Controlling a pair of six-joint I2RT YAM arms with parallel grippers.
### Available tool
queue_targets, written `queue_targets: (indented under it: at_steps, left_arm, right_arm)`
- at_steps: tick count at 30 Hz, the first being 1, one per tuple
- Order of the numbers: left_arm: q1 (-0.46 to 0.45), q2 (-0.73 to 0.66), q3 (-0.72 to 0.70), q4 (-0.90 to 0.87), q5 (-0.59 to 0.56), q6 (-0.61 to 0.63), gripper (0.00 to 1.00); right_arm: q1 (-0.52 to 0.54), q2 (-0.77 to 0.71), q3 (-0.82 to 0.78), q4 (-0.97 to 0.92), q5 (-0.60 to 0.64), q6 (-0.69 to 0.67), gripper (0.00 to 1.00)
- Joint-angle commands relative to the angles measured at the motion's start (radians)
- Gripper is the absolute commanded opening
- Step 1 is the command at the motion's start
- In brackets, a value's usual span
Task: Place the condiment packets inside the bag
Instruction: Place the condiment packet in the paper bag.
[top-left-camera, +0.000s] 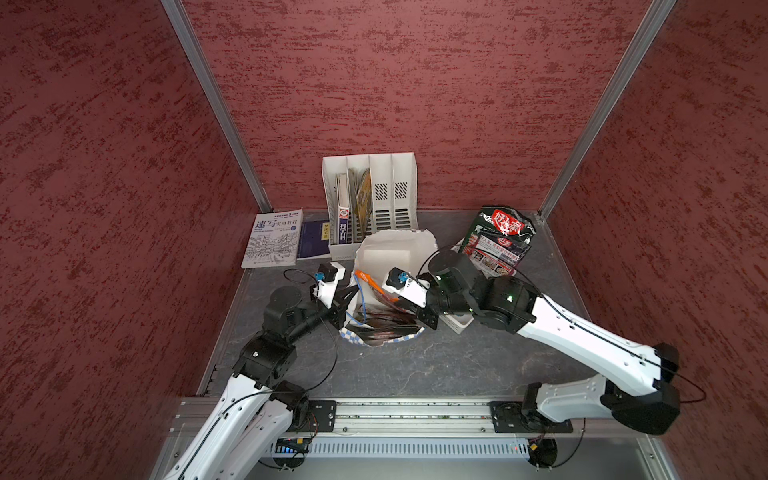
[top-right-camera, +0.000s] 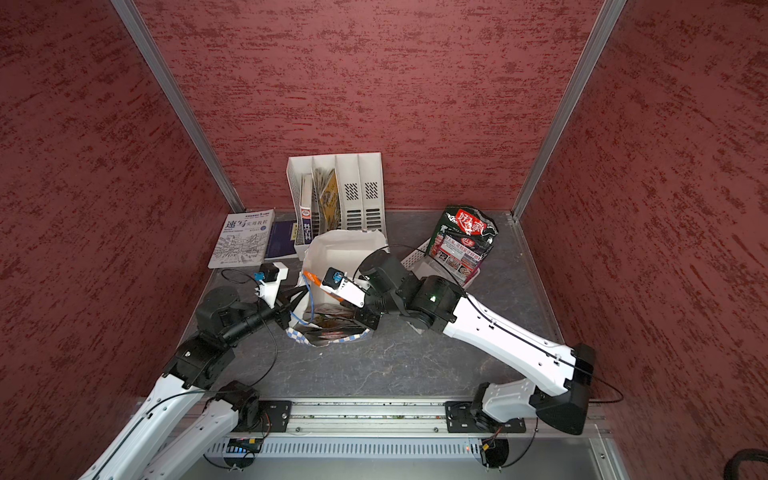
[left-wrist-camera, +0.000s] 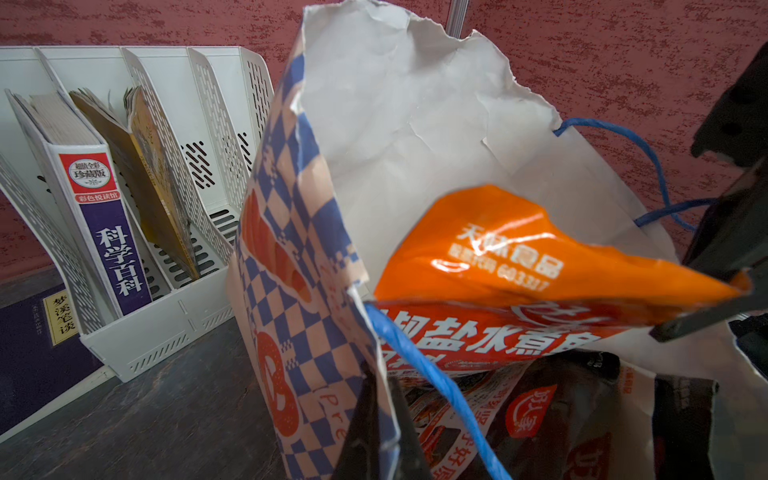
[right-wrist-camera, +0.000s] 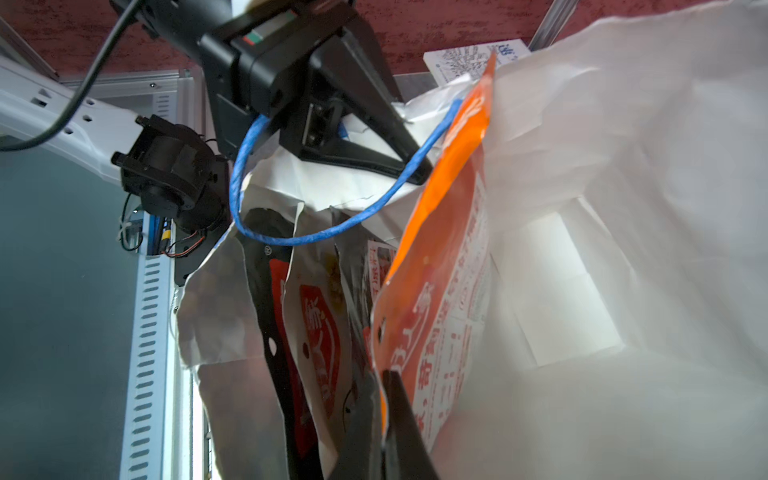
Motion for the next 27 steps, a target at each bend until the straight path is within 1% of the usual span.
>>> queue_targets:
  at_steps: [1, 2, 3, 4, 5, 7, 8, 10, 13, 15, 18, 21, 24, 27]
  left_arm:
    - [-0.003, -0.01, 0.001, 0.042, 0.019, 0.014, 0.0]
    - [-0.003, -0.01, 0.001, 0.041, 0.019, 0.014, 0.0]
    - [-0.003, -0.011, 0.003, 0.041, 0.017, 0.014, 0.0]
    - [-0.003, -0.011, 0.001, 0.042, 0.017, 0.015, 0.0]
    - [-0.003, -0.012, 0.001, 0.042, 0.016, 0.015, 0.0]
    - [-0.003, -0.013, 0.001, 0.041, 0.015, 0.015, 0.0]
    - [-0.003, -0.011, 0.0, 0.043, 0.015, 0.015, 0.0]
    - [-0.003, -0.007, 0.001, 0.044, 0.017, 0.016, 0.0]
    - [-0.003, -0.004, 0.003, 0.044, 0.019, 0.019, 0.0]
    - [-0.003, -0.008, 0.002, 0.044, 0.019, 0.019, 0.0]
    - [-0.003, -0.012, 0.0, 0.041, 0.016, 0.019, 0.0]
    - [-0.002, -0.014, 0.0, 0.039, 0.015, 0.02, 0.0]
    - [-0.002, -0.014, 0.0, 0.039, 0.013, 0.02, 0.0]
    - [-0.002, -0.011, -0.001, 0.04, 0.013, 0.022, 0.0]
  right_arm:
    - [0.007, 0.026, 0.059, -0.052, -0.082, -0.083, 0.0]
    - [0.008, 0.037, 0.067, -0.06, -0.066, -0.098, 0.0]
    - [0.01, 0.052, 0.076, -0.062, -0.018, -0.107, 0.0]
    - [0.012, 0.068, 0.089, -0.058, 0.051, -0.109, 0.0]
    - [0.012, 0.08, 0.097, -0.043, 0.151, -0.108, 0.0]
    - [0.012, 0.096, 0.11, -0.005, 0.284, -0.145, 0.0]
    - [0.013, 0.099, 0.111, 0.022, 0.33, -0.177, 0.0]
    - [0.013, 0.1, 0.112, 0.086, 0.399, -0.259, 0.0]
    - [0.013, 0.082, 0.096, 0.206, 0.443, -0.426, 0.0]
    - [0.013, 0.054, 0.067, 0.28, 0.419, -0.531, 0.0]
    - [0.013, -0.011, -0.037, 0.39, 0.288, -0.684, 0.0]
    - [0.013, -0.059, -0.14, 0.452, 0.222, -0.783, 0.0]
    - [0.014, -0.072, -0.188, 0.379, 0.212, -0.82, 0.0]
    - [0.016, -0.106, -0.251, 0.324, 0.169, -0.803, 0.0]
